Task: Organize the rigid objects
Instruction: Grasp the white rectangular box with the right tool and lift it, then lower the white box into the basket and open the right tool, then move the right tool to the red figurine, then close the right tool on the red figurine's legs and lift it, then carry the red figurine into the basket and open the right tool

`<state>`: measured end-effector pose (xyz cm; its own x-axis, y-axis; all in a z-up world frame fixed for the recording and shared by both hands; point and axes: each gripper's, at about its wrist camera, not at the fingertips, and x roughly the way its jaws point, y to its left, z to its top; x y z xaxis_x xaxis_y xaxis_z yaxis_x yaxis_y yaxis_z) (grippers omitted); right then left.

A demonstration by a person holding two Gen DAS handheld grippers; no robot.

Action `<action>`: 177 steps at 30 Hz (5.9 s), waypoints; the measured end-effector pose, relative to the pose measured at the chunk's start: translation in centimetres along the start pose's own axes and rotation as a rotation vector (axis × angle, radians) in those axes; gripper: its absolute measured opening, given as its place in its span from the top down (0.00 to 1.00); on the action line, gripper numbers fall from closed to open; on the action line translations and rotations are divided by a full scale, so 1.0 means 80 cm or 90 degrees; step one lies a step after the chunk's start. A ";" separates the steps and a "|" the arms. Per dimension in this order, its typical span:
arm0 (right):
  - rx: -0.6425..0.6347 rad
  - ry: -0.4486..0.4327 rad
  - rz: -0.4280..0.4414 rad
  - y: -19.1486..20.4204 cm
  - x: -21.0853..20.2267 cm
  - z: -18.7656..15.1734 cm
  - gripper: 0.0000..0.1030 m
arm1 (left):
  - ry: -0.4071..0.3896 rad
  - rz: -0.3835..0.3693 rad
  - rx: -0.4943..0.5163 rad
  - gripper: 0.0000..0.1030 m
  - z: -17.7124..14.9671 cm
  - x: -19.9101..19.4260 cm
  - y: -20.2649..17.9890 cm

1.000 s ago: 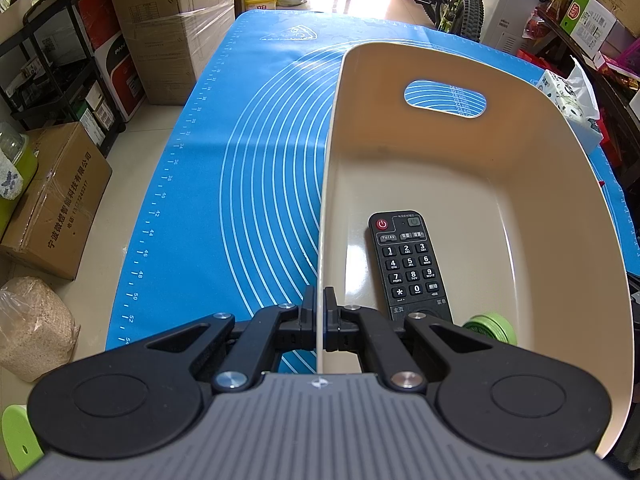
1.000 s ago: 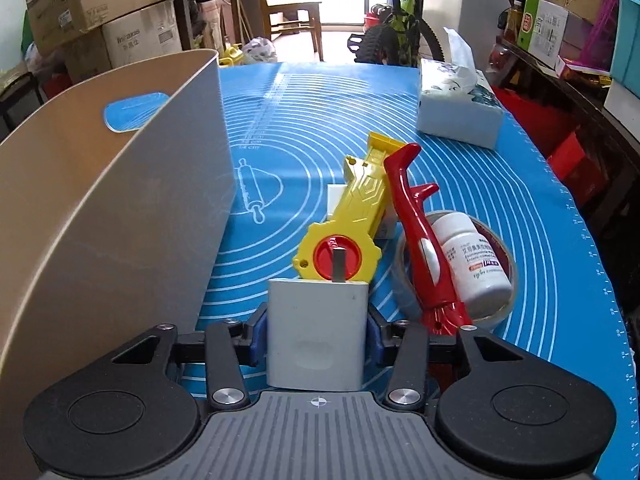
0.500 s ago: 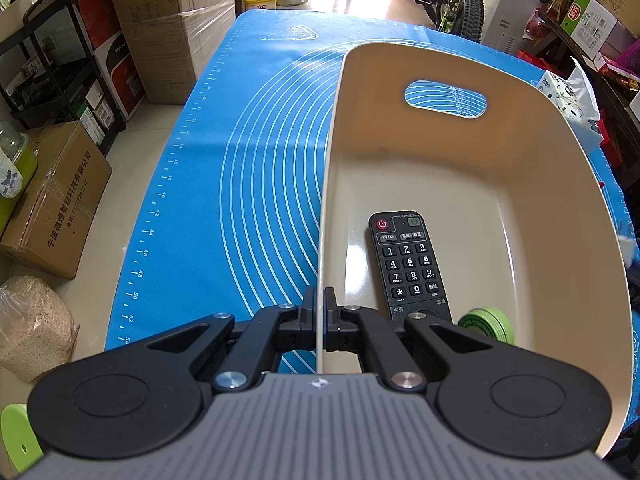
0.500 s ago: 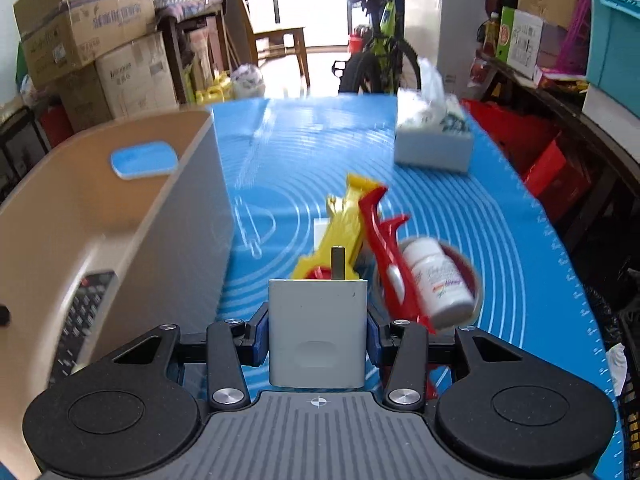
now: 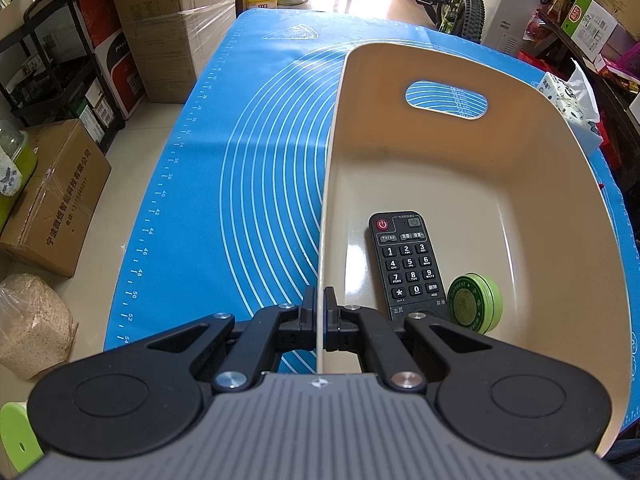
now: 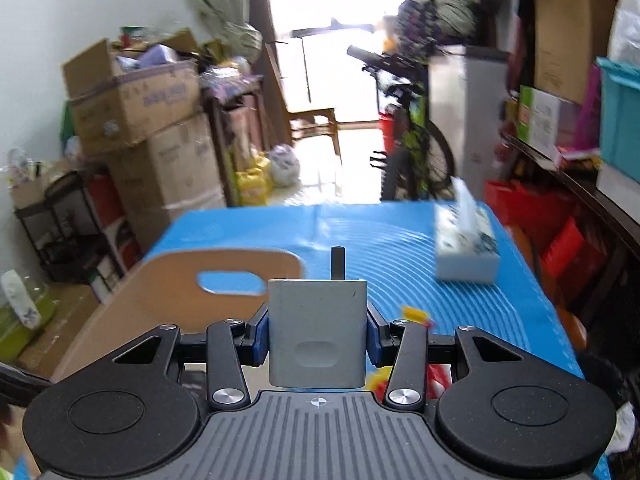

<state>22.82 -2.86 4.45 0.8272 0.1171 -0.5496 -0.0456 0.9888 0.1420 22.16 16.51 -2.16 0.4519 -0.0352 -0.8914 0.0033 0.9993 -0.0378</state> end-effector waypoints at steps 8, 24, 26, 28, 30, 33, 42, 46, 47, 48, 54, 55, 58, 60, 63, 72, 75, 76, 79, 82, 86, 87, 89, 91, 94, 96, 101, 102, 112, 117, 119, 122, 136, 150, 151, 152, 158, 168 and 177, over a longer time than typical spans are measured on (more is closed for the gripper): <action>-0.030 0.016 0.057 0.058 0.020 0.009 0.50 | 0.000 0.002 0.002 0.97 0.001 0.000 -0.002; -0.096 0.209 0.065 0.113 0.092 -0.052 0.51 | 0.000 0.002 0.003 0.97 0.001 0.000 -0.003; -0.106 0.223 0.066 0.118 0.096 -0.057 0.51 | 0.000 0.002 0.002 0.97 0.001 0.000 -0.003; -0.120 0.226 0.068 0.123 0.097 -0.057 0.51 | 0.001 0.002 0.003 0.97 0.001 0.000 -0.004; -0.134 0.238 0.067 0.128 0.100 -0.057 0.51 | 0.000 0.002 0.003 0.97 0.001 0.000 -0.003; -0.152 0.266 0.068 0.135 0.107 -0.057 0.51 | 0.000 0.003 0.004 0.97 0.001 0.000 -0.003; -0.131 0.319 0.063 0.125 0.120 -0.058 0.43 | 0.001 0.003 0.004 0.97 0.001 0.001 -0.003; -0.121 0.296 0.074 0.120 0.109 -0.055 0.36 | 0.002 0.004 0.004 0.97 0.001 0.001 -0.004; -0.119 0.287 0.077 0.118 0.104 -0.053 0.35 | 0.002 0.005 0.005 0.97 0.001 0.000 -0.004; -0.113 0.279 0.080 0.115 0.100 -0.050 0.34 | 0.002 0.005 0.005 0.97 0.001 0.000 -0.004; -0.068 0.196 0.092 0.091 0.052 -0.017 0.32 | 0.002 0.004 0.005 0.97 0.001 0.000 -0.005; -0.066 0.180 0.088 0.085 0.042 -0.012 0.32 | 0.002 0.005 0.005 0.97 0.001 0.000 -0.005; -0.056 0.142 0.070 0.062 0.018 0.002 0.31 | 0.002 0.004 0.004 0.97 0.001 0.000 -0.005; -0.044 0.125 0.056 0.042 0.008 0.012 0.31 | 0.002 0.003 0.003 0.97 0.001 0.000 -0.005; -0.025 0.103 0.021 0.009 -0.001 0.017 0.31 | 0.002 0.003 0.003 0.97 0.002 0.000 -0.004; 0.038 0.134 -0.091 -0.094 0.017 -0.003 0.31 | 0.002 0.003 0.002 0.97 0.002 0.000 -0.004; 0.073 0.157 -0.107 -0.113 0.026 -0.013 0.31 | 0.004 0.003 0.002 0.97 0.002 0.001 -0.004; 0.079 0.161 -0.107 -0.118 0.029 -0.015 0.31 | 0.004 0.003 0.002 0.97 0.002 0.001 -0.004; 0.080 0.176 -0.111 -0.128 0.038 -0.024 0.31 | 0.004 0.003 0.002 0.97 0.002 0.001 -0.003; 0.099 0.205 -0.121 -0.136 0.048 -0.041 0.31 | 0.005 0.003 0.001 0.97 0.002 0.002 -0.003; 0.103 0.229 -0.132 -0.143 0.058 -0.053 0.31 | 0.006 0.002 0.000 0.97 0.002 0.002 -0.003; 0.107 0.233 -0.126 -0.145 0.060 -0.056 0.31 | 0.006 0.002 0.000 0.97 0.002 0.002 -0.003; 0.102 0.247 -0.122 -0.143 0.065 -0.062 0.31 | 0.006 0.002 0.000 0.97 0.002 0.002 -0.003; 0.090 0.263 -0.122 -0.139 0.071 -0.066 0.32 | 0.006 0.001 -0.001 0.97 0.002 0.002 -0.003; 0.081 0.277 -0.116 -0.135 0.079 -0.070 0.37 | 0.006 0.001 -0.001 0.97 0.002 0.002 -0.003; 0.075 0.285 -0.112 -0.133 0.083 -0.072 0.45 | 0.006 0.001 -0.001 0.97 0.002 0.002 -0.003; 0.080 0.302 -0.099 -0.133 0.088 -0.075 0.57 | 0.006 0.001 0.000 0.97 0.002 0.002 -0.003; 0.081 0.302 -0.094 -0.132 0.088 -0.075 0.59 | 0.006 0.001 0.000 0.97 0.002 0.002 -0.003; 0.074 0.324 -0.079 -0.124 0.112 -0.081 0.60 | 0.006 0.001 -0.001 0.96 0.002 0.002 -0.003; 0.060 0.305 -0.068 -0.118 0.108 -0.079 0.65 | 0.006 0.001 0.000 0.96 0.001 0.002 -0.003; 0.056 0.290 -0.061 -0.115 0.102 -0.076 0.65 | 0.006 0.001 0.000 0.96 0.001 0.002 -0.003; 0.075 0.276 -0.045 -0.114 0.092 -0.071 0.65 | 0.006 0.002 0.000 0.97 0.001 0.002 -0.003; 0.112 0.151 -0.025 -0.101 0.033 -0.026 0.65 | 0.005 0.001 0.000 0.97 0.001 0.002 -0.003; 0.056 0.069 0.086 -0.017 0.008 0.007 0.65 | 0.005 0.001 0.001 0.97 0.002 0.001 -0.001; 0.049 0.072 0.094 -0.008 0.011 0.007 0.65 | 0.005 0.001 0.001 0.97 0.002 0.001 -0.001; 0.044 0.077 0.103 -0.001 0.016 0.006 0.65 | 0.005 0.002 0.001 0.97 0.002 0.001 -0.001; 0.000 0.099 0.135 0.047 0.028 -0.006 0.65 | 0.005 0.002 0.002 0.97 0.002 0.001 -0.001; -0.057 0.168 0.163 0.097 0.053 -0.041 0.65 | 0.005 0.004 0.003 0.97 0.002 0.002 -0.002; -0.088 0.239 0.175 0.119 0.069 -0.063 0.65 | 0.005 0.005 0.005 0.97 0.002 0.002 -0.002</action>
<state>24.13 7.66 -1.39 0.5157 0.3759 -0.7699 -0.3291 0.9166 0.2270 22.40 16.33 -2.22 0.4452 -0.0278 -0.8950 0.0064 0.9996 -0.0279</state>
